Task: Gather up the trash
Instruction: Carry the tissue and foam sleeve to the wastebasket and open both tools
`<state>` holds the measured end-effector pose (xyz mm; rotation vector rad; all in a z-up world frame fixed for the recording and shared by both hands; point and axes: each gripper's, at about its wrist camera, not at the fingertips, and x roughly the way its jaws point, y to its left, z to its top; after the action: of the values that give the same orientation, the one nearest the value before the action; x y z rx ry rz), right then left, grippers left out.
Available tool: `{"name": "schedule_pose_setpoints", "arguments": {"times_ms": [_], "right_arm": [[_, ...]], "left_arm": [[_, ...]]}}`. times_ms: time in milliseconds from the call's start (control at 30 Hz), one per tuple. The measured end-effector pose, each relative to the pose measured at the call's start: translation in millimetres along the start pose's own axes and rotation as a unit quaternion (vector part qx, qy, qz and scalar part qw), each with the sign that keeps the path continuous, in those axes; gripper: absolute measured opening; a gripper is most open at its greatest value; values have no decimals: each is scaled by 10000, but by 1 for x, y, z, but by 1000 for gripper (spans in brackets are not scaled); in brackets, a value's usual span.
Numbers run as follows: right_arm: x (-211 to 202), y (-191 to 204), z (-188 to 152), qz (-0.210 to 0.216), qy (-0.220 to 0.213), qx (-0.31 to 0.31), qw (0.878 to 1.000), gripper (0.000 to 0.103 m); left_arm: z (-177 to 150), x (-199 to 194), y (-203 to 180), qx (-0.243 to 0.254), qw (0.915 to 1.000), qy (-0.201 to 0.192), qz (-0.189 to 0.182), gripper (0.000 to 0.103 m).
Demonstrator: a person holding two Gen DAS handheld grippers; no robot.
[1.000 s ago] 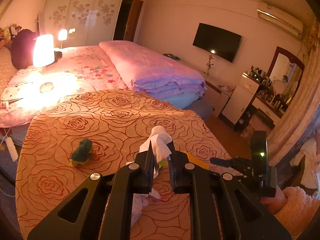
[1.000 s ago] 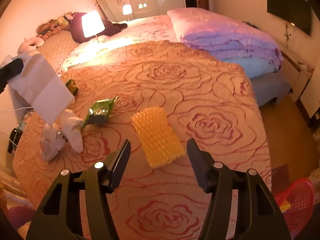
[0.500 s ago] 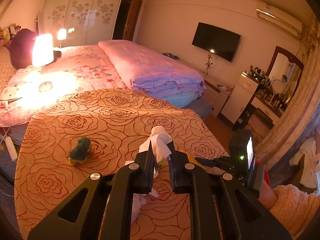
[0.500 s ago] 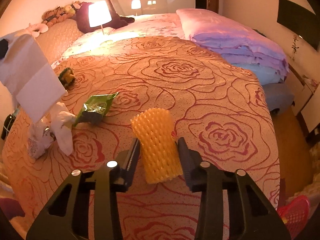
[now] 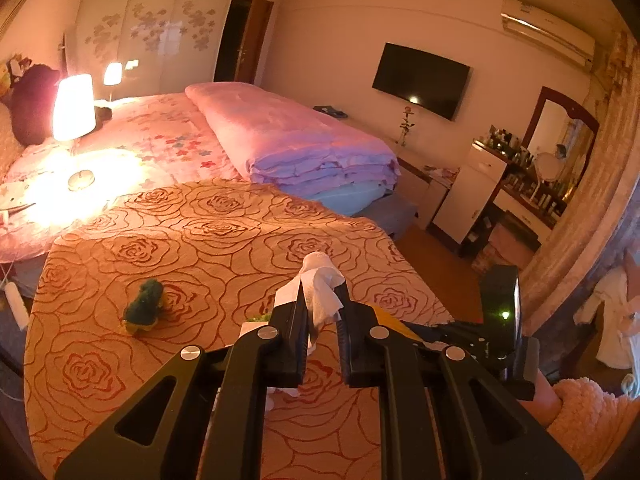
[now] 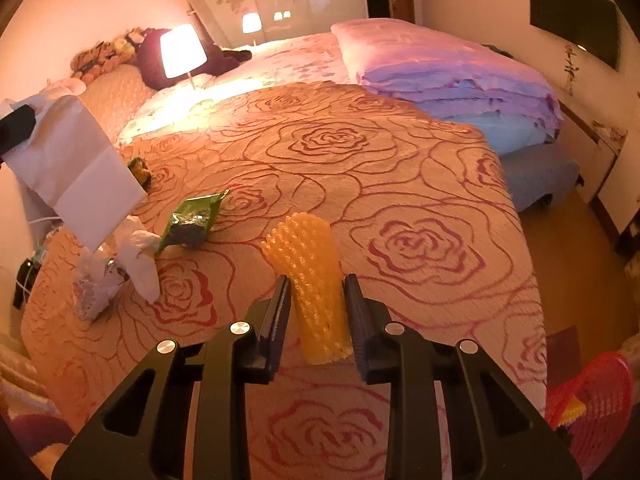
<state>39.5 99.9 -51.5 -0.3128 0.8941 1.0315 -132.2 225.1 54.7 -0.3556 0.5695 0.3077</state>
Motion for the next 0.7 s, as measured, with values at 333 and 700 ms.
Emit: {"name": "schedule_pose_setpoints", "arguments": {"times_ms": [333, 700], "right_arm": [[-37, -25, -11, -160, -244, 501, 9983, 28], [-68, -65, -26, -507, -487, 1004, 9925, 28]], "left_arm": [[5, 3, -29, 293, 9993, 8, -245, 12], [8, 21, -66, 636, 9960, 161, -601, 12]]}}
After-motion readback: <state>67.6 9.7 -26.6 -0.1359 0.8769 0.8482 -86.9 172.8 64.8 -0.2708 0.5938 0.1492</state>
